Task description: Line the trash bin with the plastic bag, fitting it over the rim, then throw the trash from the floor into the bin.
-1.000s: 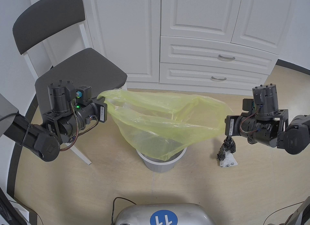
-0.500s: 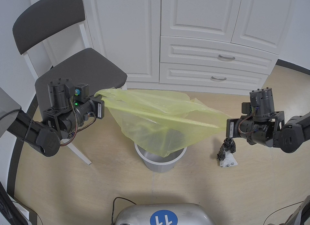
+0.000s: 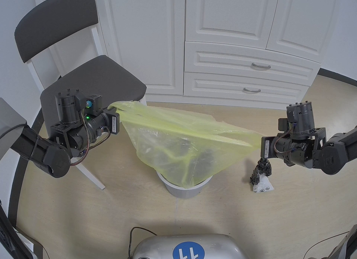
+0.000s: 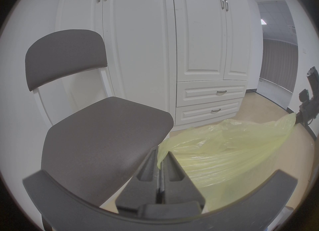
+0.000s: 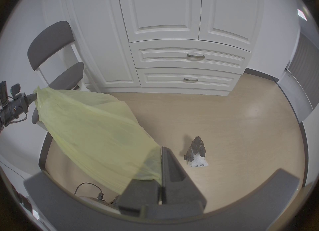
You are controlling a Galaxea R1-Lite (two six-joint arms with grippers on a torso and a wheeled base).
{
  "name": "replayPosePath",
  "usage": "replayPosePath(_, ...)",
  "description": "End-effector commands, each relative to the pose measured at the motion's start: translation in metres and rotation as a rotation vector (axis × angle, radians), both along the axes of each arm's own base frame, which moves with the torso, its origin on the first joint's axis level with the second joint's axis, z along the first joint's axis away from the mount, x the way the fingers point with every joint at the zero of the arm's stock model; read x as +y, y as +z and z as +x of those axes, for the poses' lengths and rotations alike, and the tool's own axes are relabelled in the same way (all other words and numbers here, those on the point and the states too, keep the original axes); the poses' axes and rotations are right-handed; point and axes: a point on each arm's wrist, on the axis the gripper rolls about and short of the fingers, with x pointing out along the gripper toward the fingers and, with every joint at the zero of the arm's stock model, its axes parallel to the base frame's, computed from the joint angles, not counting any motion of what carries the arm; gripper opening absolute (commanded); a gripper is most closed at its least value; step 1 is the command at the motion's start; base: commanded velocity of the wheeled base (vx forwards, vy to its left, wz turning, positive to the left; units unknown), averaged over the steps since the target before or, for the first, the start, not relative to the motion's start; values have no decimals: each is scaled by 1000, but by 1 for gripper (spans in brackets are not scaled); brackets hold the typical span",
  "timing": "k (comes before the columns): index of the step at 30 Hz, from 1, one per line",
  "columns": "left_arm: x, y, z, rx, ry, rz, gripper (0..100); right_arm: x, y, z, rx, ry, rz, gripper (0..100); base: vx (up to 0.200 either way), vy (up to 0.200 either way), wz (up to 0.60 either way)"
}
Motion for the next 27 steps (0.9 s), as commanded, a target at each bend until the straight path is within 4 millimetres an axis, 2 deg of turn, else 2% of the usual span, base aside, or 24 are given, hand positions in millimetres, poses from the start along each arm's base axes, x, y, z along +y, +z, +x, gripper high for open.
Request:
replayPosePath(1, -10, -2, 2, -2, -24, -5, 0, 6, -1, -2, 3, 21, 0, 0, 0, 0, 0)
replayPosePath(10, -44, -5, 8, -76, -44, -71, 0, 25, -4, -1, -126, 65, 56, 0, 0, 0, 0)
replayPosePath(11, -57, -9, 10, -115, -54, -87, 0, 31, -8, -1, -178, 86, 81, 0, 0, 0, 0)
replayPosePath(13, -65, -11, 11, -150, -63, -103, 0, 36, -9, -1, -233, 100, 106, 0, 0, 0, 0)
replayPosePath(18, -87, -13, -1, -187, -127, -129, 0, 50, -13, -2, -340, 149, 165, 0, 0, 0, 0)
replayPosePath(20, -87, -13, -1, -187, -127, -129, 0, 50, -13, -2, -340, 149, 165, 0, 0, 0, 0)
replayPosePath(21, -97, -14, -9, -187, -160, -147, 0, 59, -15, -2, -379, 171, 190, 0, 0, 0, 0)
replayPosePath(27, -119, -17, -25, -187, -231, -182, 0, 73, -24, 1, -453, 203, 242, 0, 0, 0, 0)
